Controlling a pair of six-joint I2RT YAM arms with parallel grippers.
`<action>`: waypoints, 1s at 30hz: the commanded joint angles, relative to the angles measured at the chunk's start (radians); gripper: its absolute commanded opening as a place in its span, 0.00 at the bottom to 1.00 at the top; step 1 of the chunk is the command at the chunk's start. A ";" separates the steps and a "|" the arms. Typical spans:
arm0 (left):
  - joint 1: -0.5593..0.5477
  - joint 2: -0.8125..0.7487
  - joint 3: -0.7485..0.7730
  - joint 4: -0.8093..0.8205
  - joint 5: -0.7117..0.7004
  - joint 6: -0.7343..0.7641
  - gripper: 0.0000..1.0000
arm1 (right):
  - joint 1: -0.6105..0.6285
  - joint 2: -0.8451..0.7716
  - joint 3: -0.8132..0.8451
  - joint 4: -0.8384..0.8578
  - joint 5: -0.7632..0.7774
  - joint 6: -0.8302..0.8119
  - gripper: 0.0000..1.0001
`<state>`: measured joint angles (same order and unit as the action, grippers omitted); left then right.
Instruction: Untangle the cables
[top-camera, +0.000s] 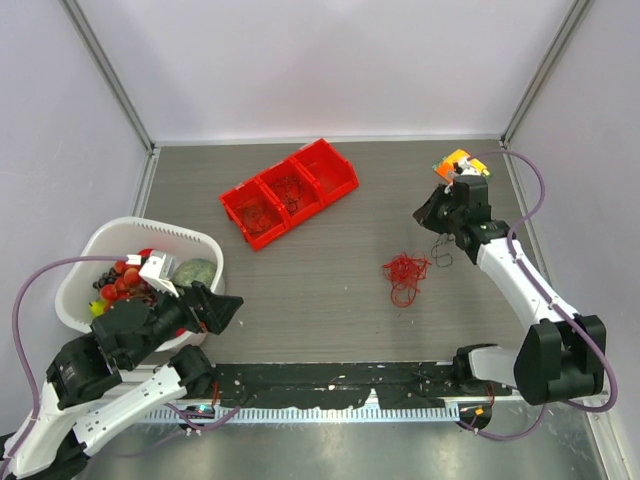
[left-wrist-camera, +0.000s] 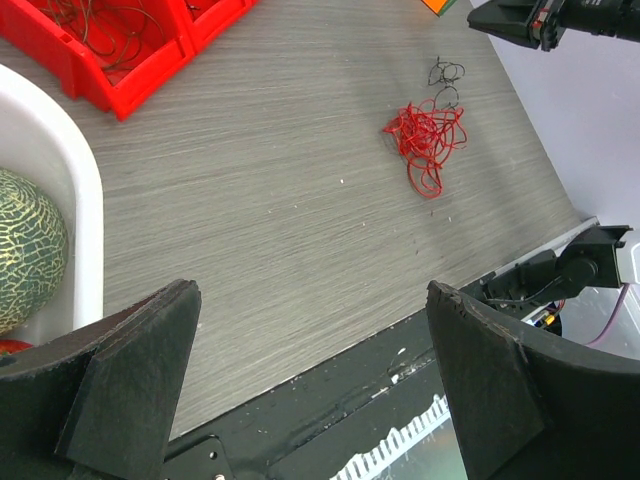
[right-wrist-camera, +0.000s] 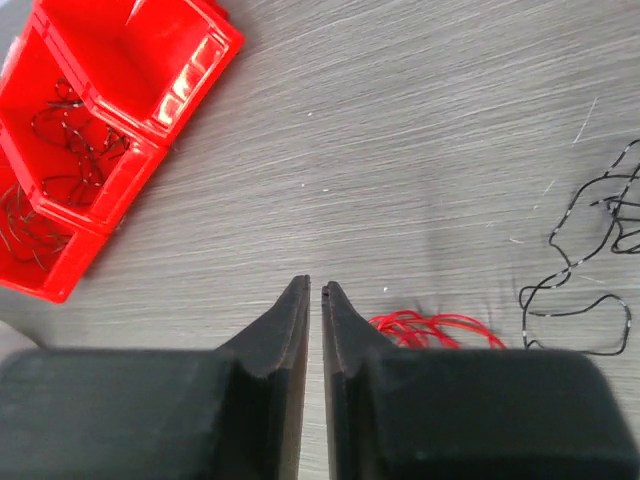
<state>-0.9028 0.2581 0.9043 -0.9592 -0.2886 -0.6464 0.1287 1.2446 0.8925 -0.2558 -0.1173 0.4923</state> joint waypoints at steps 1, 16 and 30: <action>0.001 0.006 0.012 0.020 -0.015 -0.007 1.00 | 0.015 -0.002 0.081 -0.080 0.114 0.014 0.40; 0.001 -0.002 0.015 0.013 -0.012 -0.001 1.00 | -0.159 0.338 0.069 -0.042 0.251 0.077 0.54; 0.001 0.023 0.008 0.031 0.012 -0.013 1.00 | -0.069 0.235 0.095 0.026 0.038 -0.016 0.01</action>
<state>-0.9028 0.2630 0.9043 -0.9619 -0.2913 -0.6487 -0.0177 1.6451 0.9581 -0.2893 -0.0135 0.5373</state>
